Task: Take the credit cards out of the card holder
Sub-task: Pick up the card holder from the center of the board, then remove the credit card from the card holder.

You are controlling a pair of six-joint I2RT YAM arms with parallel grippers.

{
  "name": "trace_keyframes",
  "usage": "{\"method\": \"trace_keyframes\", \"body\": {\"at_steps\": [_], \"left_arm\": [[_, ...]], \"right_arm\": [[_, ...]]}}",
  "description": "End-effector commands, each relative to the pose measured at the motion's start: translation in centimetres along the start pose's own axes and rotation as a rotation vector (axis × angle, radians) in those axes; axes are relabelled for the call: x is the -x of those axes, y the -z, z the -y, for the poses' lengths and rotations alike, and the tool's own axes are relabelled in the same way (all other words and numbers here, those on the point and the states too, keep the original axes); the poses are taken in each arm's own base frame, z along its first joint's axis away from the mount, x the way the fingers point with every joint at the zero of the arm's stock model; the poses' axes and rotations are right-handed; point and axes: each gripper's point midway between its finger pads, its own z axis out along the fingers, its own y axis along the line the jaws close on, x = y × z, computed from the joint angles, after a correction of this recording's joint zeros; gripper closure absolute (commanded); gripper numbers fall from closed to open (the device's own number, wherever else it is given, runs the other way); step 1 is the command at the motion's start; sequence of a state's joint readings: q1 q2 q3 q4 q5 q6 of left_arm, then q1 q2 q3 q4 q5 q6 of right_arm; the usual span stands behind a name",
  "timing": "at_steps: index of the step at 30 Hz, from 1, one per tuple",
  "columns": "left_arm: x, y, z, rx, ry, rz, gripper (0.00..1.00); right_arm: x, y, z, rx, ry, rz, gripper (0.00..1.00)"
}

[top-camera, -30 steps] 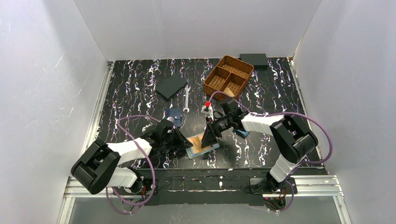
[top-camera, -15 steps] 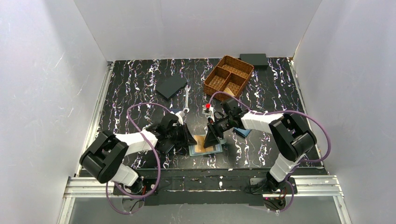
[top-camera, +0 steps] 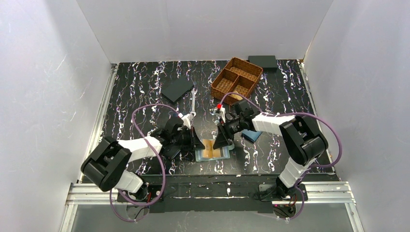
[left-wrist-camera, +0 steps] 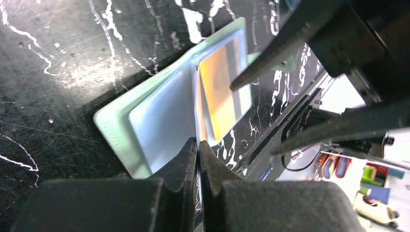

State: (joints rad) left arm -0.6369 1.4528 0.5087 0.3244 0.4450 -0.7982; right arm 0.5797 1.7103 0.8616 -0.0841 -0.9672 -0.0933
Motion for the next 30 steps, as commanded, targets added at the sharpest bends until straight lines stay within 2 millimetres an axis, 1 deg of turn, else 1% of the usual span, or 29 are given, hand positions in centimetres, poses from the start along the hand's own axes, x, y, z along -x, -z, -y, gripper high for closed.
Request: {"method": "trace_keyframes", "body": {"at_steps": [1,4,8,11,18,26,28,30], "left_arm": [[1.2,1.7,2.2,-0.121,-0.185,0.092,1.00],[1.9,2.7,3.7,-0.183,-0.265,0.151,1.00],[2.3,3.5,5.1,-0.232,-0.316,0.184,1.00],[2.5,3.7,5.6,-0.257,-0.319,0.199,1.00],[2.7,4.3,7.4,-0.352,-0.318,0.224,1.00],[2.8,4.9,9.1,-0.436,-0.319,0.234,1.00],[2.8,4.9,9.3,-0.447,-0.320,0.235,1.00],[2.8,4.9,9.3,-0.450,-0.314,0.233,1.00]], "right_arm": [[2.3,1.6,-1.5,0.089,0.051,0.076,0.32],[2.8,2.0,-2.2,0.120,0.065,0.091,0.32],[3.2,2.3,-3.1,0.159,0.080,0.104,0.32],[3.5,2.6,-3.8,0.188,0.092,0.114,0.32],[4.1,3.3,-3.4,0.164,0.076,0.140,0.32],[4.7,3.7,-4.2,0.210,0.064,0.168,0.33],[4.7,3.8,-4.6,0.233,0.065,0.170,0.35],[4.8,4.0,-5.1,0.261,0.068,0.171,0.39]]}}
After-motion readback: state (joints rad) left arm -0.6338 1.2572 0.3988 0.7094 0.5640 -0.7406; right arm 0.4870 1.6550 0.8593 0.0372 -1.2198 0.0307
